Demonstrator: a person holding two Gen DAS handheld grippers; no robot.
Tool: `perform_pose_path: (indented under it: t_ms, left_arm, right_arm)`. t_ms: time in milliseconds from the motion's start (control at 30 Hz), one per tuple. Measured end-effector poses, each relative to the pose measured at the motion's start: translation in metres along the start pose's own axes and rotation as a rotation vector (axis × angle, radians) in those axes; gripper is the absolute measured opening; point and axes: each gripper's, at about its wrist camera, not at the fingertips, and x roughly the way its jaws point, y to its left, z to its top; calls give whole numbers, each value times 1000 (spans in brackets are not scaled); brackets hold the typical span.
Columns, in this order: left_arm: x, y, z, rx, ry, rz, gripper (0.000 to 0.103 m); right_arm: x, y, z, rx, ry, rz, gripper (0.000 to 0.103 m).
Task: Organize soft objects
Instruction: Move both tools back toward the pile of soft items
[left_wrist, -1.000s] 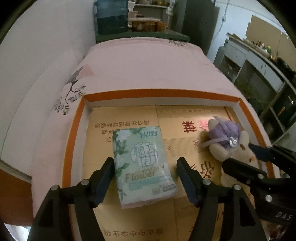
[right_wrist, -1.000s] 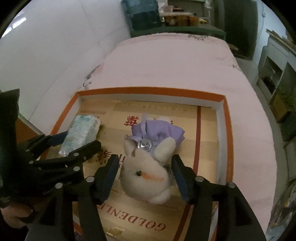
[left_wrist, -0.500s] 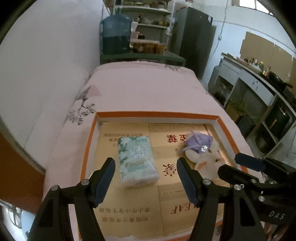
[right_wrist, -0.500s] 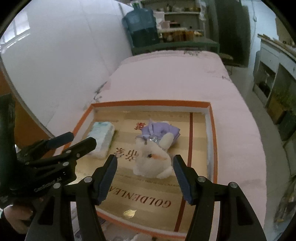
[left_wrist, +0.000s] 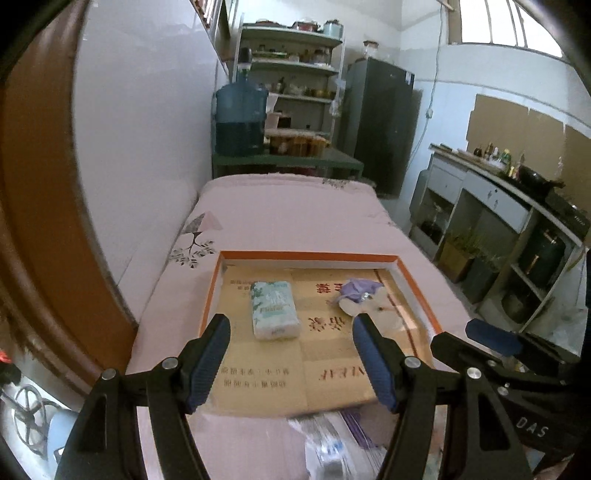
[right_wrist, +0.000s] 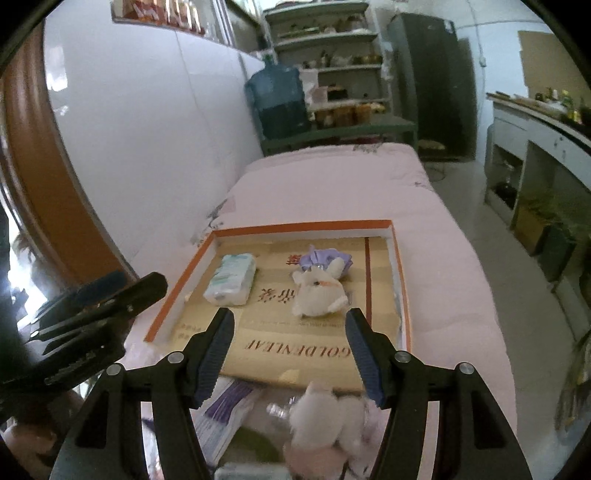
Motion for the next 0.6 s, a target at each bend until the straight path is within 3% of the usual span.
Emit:
perform_pose_path:
  t_ms: [367, 600]
  left_arm:
    - [-51, -1, -31, -30, -53, 6, 66]
    - [-61, 0, -41, -26, -39, -14, 65]
  right_arm:
    - [-44, 15, -47, 7, -18, -12, 64]
    - [-56, 21, -62, 0, -17, -32, 64]
